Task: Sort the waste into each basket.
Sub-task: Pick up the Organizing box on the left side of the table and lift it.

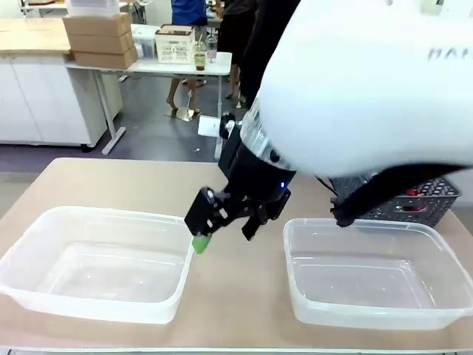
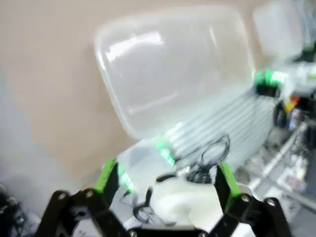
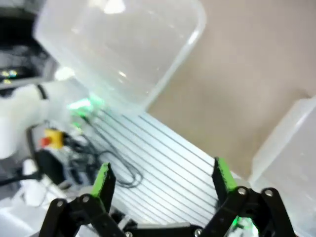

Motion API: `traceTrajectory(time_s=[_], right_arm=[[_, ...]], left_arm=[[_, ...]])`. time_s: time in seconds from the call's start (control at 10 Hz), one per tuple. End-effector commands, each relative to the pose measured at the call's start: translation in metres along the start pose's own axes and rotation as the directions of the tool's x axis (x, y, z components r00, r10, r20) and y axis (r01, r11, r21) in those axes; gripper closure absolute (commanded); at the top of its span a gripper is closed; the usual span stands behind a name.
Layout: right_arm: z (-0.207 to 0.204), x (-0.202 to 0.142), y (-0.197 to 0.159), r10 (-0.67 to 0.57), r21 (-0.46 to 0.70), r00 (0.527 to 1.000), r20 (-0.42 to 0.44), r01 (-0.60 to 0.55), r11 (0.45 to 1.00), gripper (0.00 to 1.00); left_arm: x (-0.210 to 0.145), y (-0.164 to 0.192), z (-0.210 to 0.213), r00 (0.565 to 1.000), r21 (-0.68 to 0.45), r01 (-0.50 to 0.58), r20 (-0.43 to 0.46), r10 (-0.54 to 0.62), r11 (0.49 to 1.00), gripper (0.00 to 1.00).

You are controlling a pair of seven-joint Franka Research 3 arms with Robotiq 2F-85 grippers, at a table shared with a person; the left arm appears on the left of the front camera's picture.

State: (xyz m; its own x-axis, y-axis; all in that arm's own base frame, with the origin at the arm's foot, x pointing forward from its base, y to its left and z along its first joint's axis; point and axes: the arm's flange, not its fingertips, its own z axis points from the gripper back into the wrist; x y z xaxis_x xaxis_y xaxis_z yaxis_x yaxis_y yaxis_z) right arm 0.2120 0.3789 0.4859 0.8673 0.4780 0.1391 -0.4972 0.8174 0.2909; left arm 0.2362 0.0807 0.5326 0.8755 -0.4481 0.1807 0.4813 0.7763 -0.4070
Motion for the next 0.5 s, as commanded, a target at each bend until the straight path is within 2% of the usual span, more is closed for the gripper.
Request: traceTrajectory(time_s=[0.0,0.1,0.2,0.3,0.4], right_arm=[[0.025,-0.004,-0.005,-0.027,0.063,0.999,0.044,0.025,0.998,0.0],[0.025,-0.004,-0.005,-0.027,0.063,0.999,0.044,0.025,0.998,0.0],[-0.003,0.004,-0.003,0.004,0.002,1.0,-0.006,-0.004,1.0,0.0],[-0.019,0.018,0.02,-0.041,-0.005,0.996,-0.078,0.04,0.999,0.0],[-0.038,0.038,0.043,-0.12,0.047,0.993,-0.021,0.121,0.992,0.0]], left_arm=[[0.007,0.008,0.011,0.993,-0.031,-0.062,0.102,0.065,0.998,0.0],[0.007,0.008,0.011,0.993,-0.031,-0.062,0.102,0.065,0.998,0.0],[0.0,-0.003,-0.002,1.0,-0.001,0.005,-0.001,-0.005,1.0,0.0],[0.028,-0.01,-0.028,0.997,0.124,0.025,-0.081,-0.015,0.992,0.0],[0.048,-0.008,-0.061,0.994,0.204,0.003,-0.109,0.019,0.979,0.0]])
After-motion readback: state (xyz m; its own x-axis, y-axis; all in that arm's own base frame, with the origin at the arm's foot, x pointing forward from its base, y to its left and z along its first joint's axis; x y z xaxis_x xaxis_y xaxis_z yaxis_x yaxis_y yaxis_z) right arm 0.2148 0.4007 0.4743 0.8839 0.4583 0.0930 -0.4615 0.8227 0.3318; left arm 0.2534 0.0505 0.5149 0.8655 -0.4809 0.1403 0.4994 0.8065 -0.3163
